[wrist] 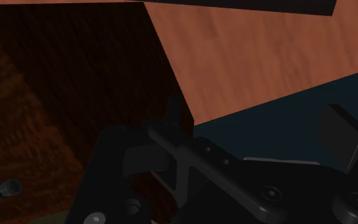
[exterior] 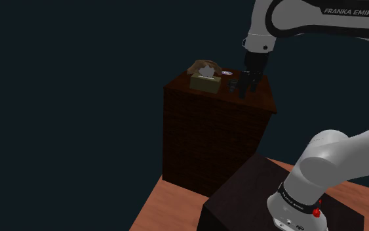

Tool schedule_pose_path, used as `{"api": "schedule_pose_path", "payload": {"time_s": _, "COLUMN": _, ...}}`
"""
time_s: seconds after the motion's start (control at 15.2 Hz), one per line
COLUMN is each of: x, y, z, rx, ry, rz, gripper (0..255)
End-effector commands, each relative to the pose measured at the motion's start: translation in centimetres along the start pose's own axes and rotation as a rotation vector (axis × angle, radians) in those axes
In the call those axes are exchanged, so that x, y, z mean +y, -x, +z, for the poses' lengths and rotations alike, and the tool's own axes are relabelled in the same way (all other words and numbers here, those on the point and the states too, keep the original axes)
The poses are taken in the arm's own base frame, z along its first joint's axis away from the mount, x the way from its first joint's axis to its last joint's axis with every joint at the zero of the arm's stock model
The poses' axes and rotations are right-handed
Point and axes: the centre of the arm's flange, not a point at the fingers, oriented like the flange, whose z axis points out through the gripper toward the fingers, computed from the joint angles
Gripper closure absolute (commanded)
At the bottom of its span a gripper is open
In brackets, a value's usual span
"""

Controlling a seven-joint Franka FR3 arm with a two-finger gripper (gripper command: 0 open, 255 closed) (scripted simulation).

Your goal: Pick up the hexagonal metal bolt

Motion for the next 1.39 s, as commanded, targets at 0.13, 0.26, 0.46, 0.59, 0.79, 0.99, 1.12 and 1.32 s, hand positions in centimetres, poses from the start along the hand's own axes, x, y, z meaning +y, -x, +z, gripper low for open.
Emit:
{"api": "schedule_pose_path", "payload": {"time_s": 0.13, "x": 2.2, "y": -1.2, "z": 0.5, "rx": 0.003, "ry": 0.001, "rz": -0.015, "gripper": 0}}
{"api": "schedule_pose_path", "payload": {"time_s": 0.26, "x": 4.5, "y": -2.5, "z": 1.0, "rx": 0.006, "ry": 0.003, "rz": -0.03, "gripper": 0}}
{"api": "schedule_pose_path", "payload": {"time_s": 0.46, "x": 7.8, "y": -4.4, "z": 1.7, "rx": 0.01, "ry": 0.004, "rz": -0.052, "gripper": 0}}
{"api": "schedule_pose_path", "payload": {"time_s": 0.59, "x": 10.0, "y": -5.7, "z": 2.2, "rx": 0.012, "ry": 0.006, "rz": -0.066, "gripper": 0}}
{"api": "schedule_pose_path", "payload": {"time_s": 0.79, "x": 13.2, "y": -7.8, "z": 2.9, "rx": 0.017, "ry": 0.008, "rz": -0.089, "gripper": 0}}
{"api": "schedule_pose_path", "payload": {"time_s": 0.99, "x": 16.4, "y": -9.9, "z": 3.6, "rx": 0.021, "ry": 0.01, "rz": -0.111, "gripper": 0}}
{"api": "schedule_pose_path", "payload": {"time_s": 1.12, "x": 18.5, "y": -11.4, "z": 4.1, "rx": 0.024, "ry": 0.011, "rz": -0.125, "gripper": 0}}
{"api": "schedule_pose_path", "payload": {"time_s": 1.32, "x": 21.6, "y": -13.6, "z": 4.7, "rx": 0.028, "ry": 0.013, "rz": -0.148, "gripper": 0}}
